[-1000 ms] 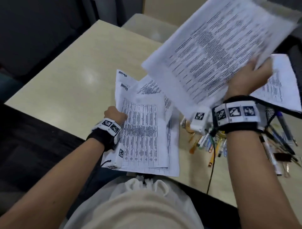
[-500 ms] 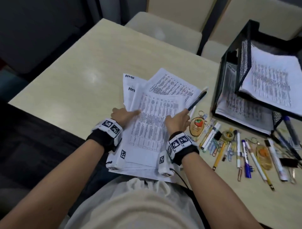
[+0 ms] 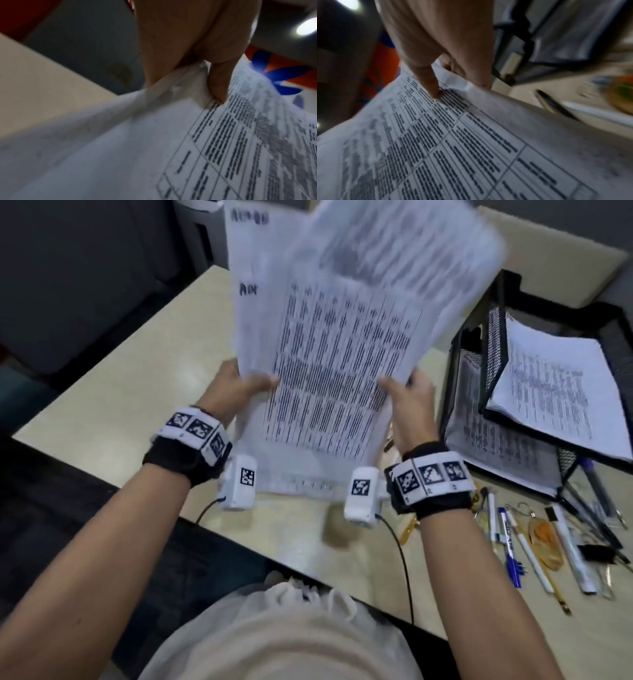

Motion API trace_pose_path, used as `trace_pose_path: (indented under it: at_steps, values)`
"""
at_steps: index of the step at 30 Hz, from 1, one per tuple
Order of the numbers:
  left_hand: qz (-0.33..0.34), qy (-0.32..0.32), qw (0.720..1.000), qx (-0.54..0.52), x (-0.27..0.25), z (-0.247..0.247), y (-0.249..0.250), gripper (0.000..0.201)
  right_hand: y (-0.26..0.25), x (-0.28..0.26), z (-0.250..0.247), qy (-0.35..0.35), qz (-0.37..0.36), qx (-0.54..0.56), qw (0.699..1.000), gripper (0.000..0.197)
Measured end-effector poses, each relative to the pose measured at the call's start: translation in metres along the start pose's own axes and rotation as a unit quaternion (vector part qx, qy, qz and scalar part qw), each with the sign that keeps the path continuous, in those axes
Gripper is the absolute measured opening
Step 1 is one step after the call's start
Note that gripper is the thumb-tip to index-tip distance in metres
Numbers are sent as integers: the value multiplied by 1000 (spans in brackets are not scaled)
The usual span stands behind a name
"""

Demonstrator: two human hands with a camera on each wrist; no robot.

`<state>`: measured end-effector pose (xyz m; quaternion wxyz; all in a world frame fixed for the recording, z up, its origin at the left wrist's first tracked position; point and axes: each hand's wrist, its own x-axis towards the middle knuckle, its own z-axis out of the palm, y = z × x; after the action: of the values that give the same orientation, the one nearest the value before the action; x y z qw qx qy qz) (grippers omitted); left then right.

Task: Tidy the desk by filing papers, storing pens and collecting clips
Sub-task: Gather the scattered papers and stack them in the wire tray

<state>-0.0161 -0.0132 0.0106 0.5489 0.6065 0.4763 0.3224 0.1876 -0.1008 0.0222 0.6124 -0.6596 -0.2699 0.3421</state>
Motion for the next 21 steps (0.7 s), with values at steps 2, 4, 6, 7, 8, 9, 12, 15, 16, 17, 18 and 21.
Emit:
trace_pose_path:
  at_steps: [2, 4, 6, 7, 8, 9, 12, 15, 16, 17, 18, 21]
  values:
    - [77, 41, 994, -59, 9, -2, 25, 16, -35, -1, -2, 16, -96, 1, 995, 34]
    - [133, 68, 984, -100, 13, -3, 43, 22, -59, -4, -6, 23, -160, 21, 987, 31]
    - [167, 74, 974, -132, 15, -5, 45, 40, -62, -9, -12, 13, -184, 40, 982, 31]
    - [174, 65, 971, -149, 16, -6, 40, 59, -57, -12, -13, 9, -177, 45, 983, 32]
    - [169, 58, 971, -160, 14, -7, 34, 75, -49, -16, -15, 11, -165, 47, 985, 34]
    - [157, 53, 972, -168, 12, -7, 27, 84, -40, -19, -16, 15, -153, 51, 987, 42]
    - [115, 21, 980, -163, 10, -3, 6, 82, -13, -26, -16, 20, -106, 75, 991, 60]
    - [88, -14, 991, -100, 12, 11, -7, 40, 9, -28, -7, 16, -40, 55, 998, 61]
    - [80, -11, 993, -90, 13, 16, -9, 29, 13, -27, -4, 21, -31, 41, 998, 54]
    - [77, -3, 993, -83, 13, 20, -9, 26, 17, -25, -1, 33, -30, 28, 999, 47]
    - [85, 12, 993, -83, 13, 23, -7, 26, 18, -23, 0, 49, -38, 18, 998, 39]
    - [113, 48, 986, -115, 14, 19, 2, 20, 13, -19, -2, 91, -78, 24, 992, 35]
